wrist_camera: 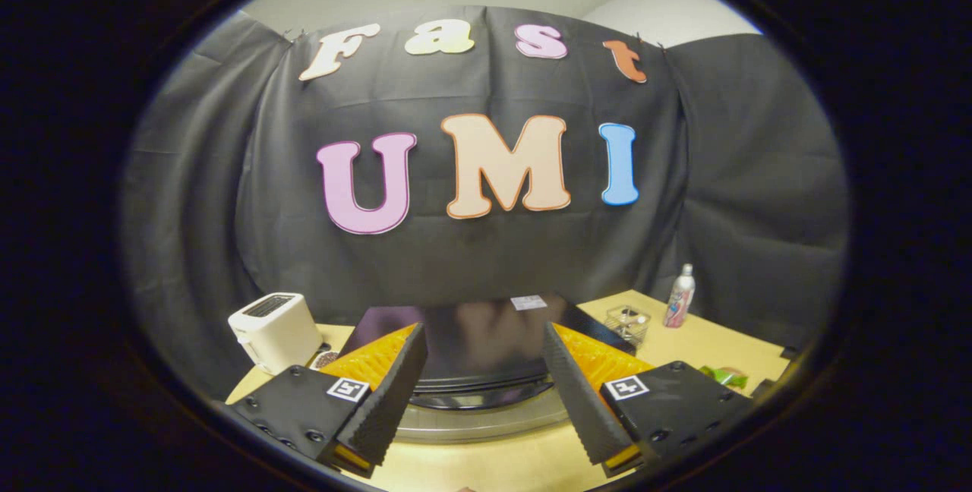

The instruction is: Open the toaster oven, put the food inside, and close the toaster oven door.

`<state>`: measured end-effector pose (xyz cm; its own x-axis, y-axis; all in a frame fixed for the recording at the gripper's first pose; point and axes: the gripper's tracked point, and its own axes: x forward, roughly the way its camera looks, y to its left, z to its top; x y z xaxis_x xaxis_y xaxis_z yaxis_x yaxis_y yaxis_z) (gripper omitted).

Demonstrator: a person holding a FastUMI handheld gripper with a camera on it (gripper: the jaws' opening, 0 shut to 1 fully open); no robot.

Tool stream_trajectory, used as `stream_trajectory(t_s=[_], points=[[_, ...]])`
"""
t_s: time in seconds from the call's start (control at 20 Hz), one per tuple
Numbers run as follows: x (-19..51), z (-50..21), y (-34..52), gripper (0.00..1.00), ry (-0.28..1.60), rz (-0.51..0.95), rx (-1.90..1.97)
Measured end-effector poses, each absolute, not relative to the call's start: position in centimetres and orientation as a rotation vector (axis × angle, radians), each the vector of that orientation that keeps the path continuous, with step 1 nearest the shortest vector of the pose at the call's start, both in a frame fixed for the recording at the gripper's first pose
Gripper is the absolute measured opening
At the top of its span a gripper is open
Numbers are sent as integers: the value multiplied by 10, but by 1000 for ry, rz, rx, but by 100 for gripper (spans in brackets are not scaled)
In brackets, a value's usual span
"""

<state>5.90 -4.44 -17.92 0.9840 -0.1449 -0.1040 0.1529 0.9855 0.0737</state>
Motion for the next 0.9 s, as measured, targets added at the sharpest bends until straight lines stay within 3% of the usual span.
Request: stream_trajectory(t_s=[0.2, 0.9], points=[[72, -224, -39, 97, 136, -162, 49], [59, -237, -33, 97, -1, -158, 100]])
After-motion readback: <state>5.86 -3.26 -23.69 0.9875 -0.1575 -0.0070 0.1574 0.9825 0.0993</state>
